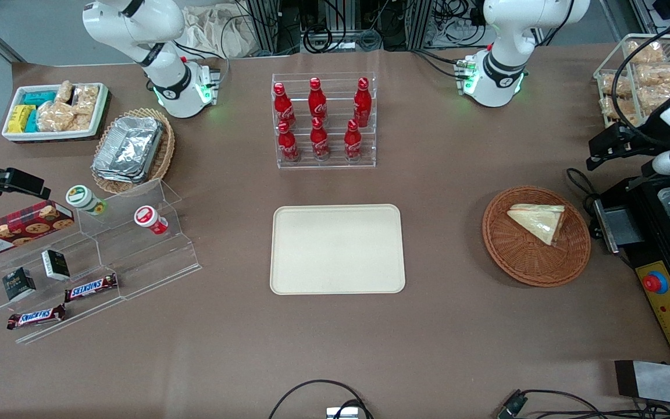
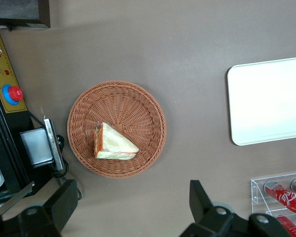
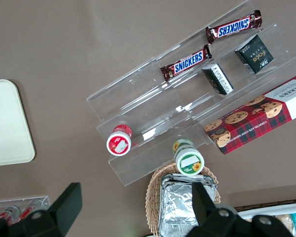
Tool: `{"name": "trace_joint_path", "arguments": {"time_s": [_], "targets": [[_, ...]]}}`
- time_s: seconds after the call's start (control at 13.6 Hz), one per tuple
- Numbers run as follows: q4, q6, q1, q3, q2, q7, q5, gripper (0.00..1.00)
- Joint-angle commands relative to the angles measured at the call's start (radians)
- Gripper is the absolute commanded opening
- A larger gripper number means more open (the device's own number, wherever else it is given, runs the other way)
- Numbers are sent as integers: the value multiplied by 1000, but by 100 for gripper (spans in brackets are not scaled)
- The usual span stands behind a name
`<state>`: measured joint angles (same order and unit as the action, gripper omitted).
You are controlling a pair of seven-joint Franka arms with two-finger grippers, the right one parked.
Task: Place sandwich from basket to tray
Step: 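Move the left gripper over the wicker basket above the wrapped sandwich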
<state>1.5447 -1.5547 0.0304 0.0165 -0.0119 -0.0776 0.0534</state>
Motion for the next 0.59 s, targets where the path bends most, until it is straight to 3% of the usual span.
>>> {"name": "trace_joint_path", "arguments": {"time_s": [0.0, 0.52], "targets": [[-14, 22, -7, 2, 4, 4, 2, 100], [20, 36, -84, 0, 62, 71, -4, 100]]}}
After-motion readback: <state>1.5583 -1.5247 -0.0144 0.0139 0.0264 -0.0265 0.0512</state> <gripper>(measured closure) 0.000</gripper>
